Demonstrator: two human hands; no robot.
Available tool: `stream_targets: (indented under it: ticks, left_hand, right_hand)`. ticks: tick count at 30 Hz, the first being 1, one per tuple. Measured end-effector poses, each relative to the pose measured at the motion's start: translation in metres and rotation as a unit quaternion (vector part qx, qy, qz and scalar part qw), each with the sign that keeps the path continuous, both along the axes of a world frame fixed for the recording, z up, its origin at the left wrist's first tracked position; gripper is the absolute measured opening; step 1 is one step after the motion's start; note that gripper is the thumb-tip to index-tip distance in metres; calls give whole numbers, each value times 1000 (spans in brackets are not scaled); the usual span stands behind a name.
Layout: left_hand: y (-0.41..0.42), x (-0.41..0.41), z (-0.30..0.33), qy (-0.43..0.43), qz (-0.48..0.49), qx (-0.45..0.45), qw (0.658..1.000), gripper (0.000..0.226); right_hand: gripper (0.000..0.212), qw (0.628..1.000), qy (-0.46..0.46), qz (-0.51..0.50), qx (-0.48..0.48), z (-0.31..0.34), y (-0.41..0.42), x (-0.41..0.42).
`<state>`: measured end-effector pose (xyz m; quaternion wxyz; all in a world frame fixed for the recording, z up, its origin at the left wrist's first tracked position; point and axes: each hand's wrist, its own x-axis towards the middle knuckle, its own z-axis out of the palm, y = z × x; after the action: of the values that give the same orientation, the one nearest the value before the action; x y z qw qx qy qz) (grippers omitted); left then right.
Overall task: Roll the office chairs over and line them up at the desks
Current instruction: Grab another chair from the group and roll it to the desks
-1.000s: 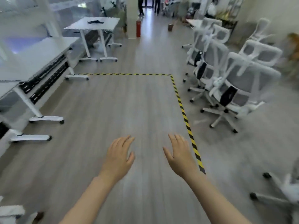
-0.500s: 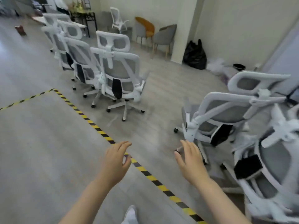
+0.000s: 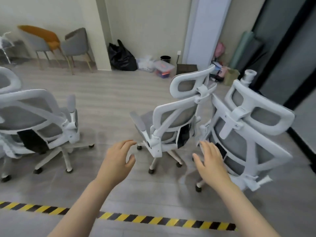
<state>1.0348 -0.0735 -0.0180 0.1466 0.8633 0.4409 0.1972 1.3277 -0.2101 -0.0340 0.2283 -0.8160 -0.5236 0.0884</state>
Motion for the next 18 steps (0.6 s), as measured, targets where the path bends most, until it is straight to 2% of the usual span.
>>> stream_targets:
  ticks: [2,7,10,15,18]
  left_hand:
    - [20,32,5,-12,-38,0,999,47]
    - [62,129,11,-43,-123,9,991,39]
    - [84,195,16,-62,-178,13,982,42]
    - [107,313,34,-90,-228,6,970,41]
    - [114,384,46,-106,-254,-20,961,44]
  right_hand:
    - [56,999,-6,-32,6,6,6,23]
    - [55,995,-17,-90,34,25,28,93]
    - [54,991,-32,-106,79,43,43,143]
    - [41,973,-102,-132,161,82,60,233]
    - [34,963,-157,-152,156,91,66,290]
